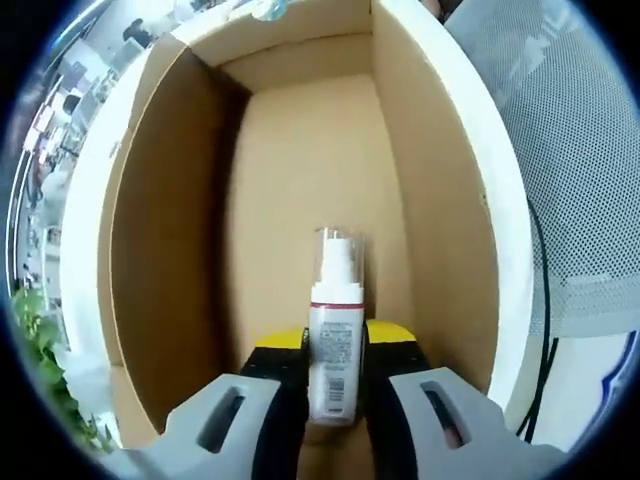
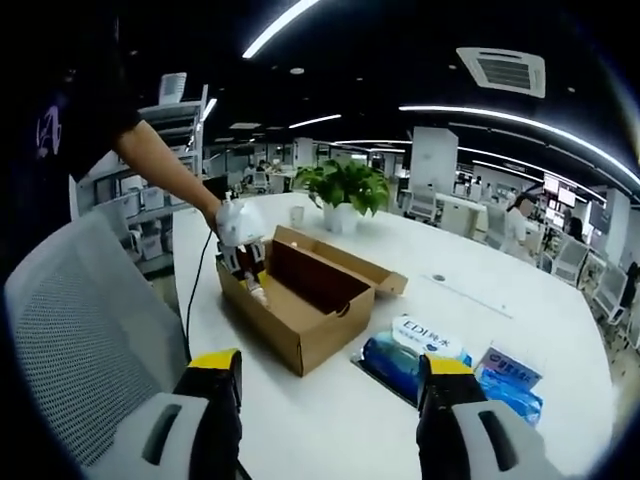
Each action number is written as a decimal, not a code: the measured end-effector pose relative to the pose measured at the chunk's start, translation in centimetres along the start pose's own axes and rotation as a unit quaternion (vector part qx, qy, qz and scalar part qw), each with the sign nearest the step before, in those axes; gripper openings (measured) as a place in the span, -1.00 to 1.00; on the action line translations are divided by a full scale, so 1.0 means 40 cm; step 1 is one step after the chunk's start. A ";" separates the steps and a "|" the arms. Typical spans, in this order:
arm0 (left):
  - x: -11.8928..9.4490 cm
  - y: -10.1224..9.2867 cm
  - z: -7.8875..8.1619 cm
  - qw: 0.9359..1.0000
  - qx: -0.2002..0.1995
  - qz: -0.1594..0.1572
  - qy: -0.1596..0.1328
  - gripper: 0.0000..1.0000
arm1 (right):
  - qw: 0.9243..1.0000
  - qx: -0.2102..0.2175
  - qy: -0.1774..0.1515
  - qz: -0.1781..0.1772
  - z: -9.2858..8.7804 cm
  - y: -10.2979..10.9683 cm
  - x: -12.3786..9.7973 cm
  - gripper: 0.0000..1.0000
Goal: Operate the shoe box by opening the lid, removing the specified soft item, and placing it in the target area until the item is outside and the box remains undamaged.
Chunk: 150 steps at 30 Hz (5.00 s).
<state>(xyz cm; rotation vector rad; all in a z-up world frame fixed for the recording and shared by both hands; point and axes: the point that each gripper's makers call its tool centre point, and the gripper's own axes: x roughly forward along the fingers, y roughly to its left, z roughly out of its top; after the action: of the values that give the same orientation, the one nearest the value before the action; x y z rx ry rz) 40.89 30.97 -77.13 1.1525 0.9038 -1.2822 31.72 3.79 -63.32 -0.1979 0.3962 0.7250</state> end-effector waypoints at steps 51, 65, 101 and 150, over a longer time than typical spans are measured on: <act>-0.288 -0.055 0.275 0.981 -0.028 0.014 -0.189 -0.67 | 0.977 -0.139 -0.043 0.156 0.181 0.174 0.132 -0.23; -0.314 -0.106 0.345 0.969 -0.025 -0.006 -0.244 -0.67 | 0.967 -0.160 -0.038 0.195 0.198 0.241 0.176 -0.37; -0.305 -0.156 0.435 0.957 0.056 -0.024 -0.285 -0.63 | 0.966 -0.180 -0.004 0.185 0.177 0.269 0.162 -0.73; -0.379 -0.090 0.324 0.902 -0.175 0.099 -0.381 0.39 | 0.957 -0.225 0.052 0.177 0.235 0.081 0.107 -0.73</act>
<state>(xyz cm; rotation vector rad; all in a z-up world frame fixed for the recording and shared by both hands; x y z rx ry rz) 34.32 22.25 -60.04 0.3739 0.3844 -1.1938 35.09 11.66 -56.69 -0.6073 0.3665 1.1591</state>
